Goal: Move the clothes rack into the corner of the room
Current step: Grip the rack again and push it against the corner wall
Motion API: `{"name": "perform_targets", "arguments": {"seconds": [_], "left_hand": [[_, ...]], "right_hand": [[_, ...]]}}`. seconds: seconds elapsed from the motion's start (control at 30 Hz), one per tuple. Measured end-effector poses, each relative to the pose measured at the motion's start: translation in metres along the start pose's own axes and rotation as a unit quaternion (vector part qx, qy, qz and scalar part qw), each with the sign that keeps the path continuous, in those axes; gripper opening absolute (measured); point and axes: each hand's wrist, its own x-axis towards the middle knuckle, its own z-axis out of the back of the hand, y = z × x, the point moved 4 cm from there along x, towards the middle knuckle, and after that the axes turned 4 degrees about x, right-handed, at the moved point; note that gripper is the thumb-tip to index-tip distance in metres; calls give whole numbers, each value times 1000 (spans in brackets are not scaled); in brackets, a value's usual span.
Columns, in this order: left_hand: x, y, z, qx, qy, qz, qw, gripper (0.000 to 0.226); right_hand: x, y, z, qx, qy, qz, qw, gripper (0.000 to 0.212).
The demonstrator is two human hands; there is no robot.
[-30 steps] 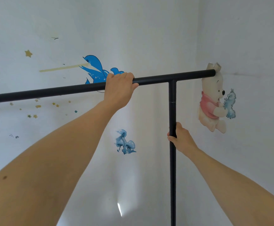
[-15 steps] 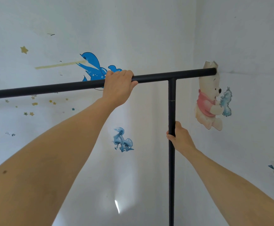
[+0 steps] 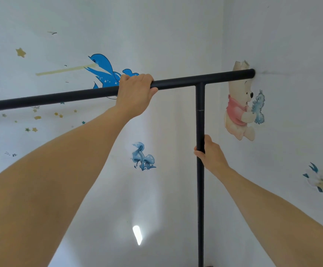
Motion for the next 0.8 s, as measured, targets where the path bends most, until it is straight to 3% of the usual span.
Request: {"name": "perform_targets", "arguments": {"seconds": [0.63,0.8], "left_hand": [[-4,2,6,7,11,-23,1000,28],[-11,0,7,28,19,-31,999,33]], "right_hand": [[0,3,-1,-20,19,-15,1000,23],[-2,6,-1,-30,16,-25,999,32]]}}
